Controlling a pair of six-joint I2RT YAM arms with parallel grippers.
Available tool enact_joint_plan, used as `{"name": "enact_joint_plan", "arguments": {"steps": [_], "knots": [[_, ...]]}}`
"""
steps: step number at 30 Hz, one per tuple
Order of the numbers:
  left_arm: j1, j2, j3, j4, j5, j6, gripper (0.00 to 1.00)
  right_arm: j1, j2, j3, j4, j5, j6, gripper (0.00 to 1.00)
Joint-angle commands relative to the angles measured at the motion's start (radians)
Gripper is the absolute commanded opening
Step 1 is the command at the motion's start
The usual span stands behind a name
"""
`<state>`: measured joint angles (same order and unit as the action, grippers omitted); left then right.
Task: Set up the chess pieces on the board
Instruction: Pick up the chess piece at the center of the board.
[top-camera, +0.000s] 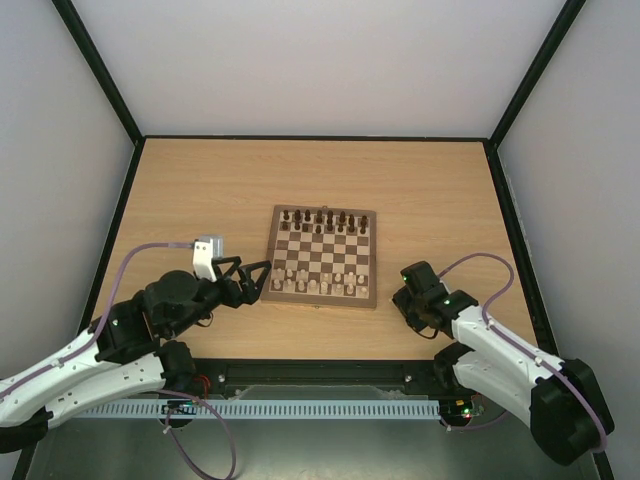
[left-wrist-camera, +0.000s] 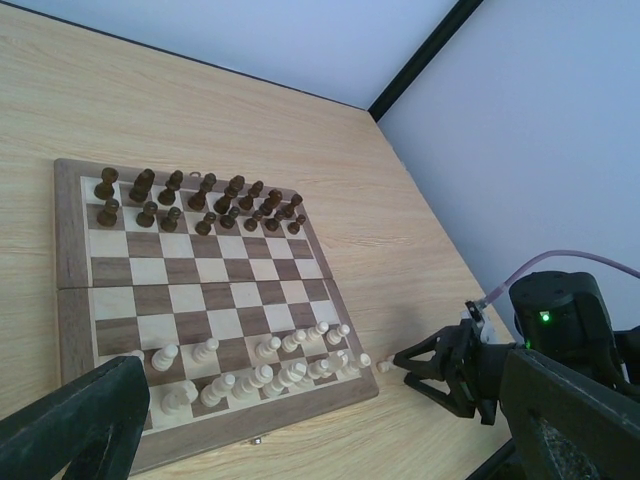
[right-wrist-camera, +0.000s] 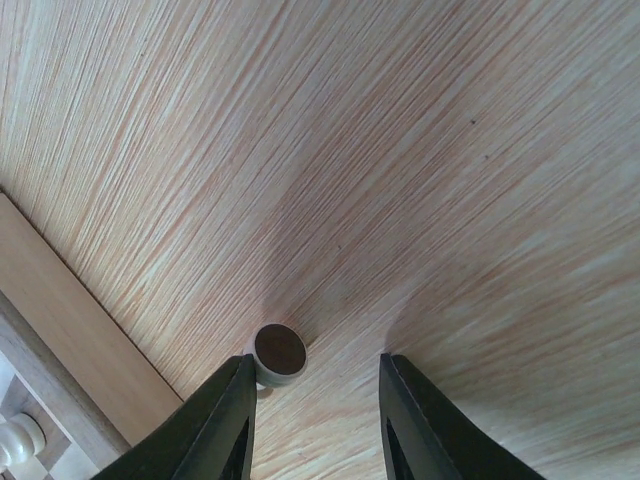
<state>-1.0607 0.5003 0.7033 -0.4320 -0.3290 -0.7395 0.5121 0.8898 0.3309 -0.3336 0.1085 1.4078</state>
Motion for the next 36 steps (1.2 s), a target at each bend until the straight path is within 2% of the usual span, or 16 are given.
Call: {"name": "enact_joint_plan", "arguments": {"steps": [1,11,26,36], "knots": [[0.001,-0.02,-0.013,0.014,0.003,0.01,0.99,-0.009,0.033,-0.018,-0.052,-0.018,0.058,0.35],[0.0,-0.034,-0.014,0.003,-0.001,0.012,0.99,-0.025,0.043,-0.018,-0.023,-0.018,0.069,0.38],[0.001,-0.041,-0.017,0.003,-0.005,0.017,0.99,-0.035,0.148,0.014,0.013,-0.056,0.068,0.33],[0.001,-0.06,-0.011,-0.011,-0.015,0.026,0.99,-0.035,0.12,0.016,-0.033,-0.013,0.119,0.32]]}}
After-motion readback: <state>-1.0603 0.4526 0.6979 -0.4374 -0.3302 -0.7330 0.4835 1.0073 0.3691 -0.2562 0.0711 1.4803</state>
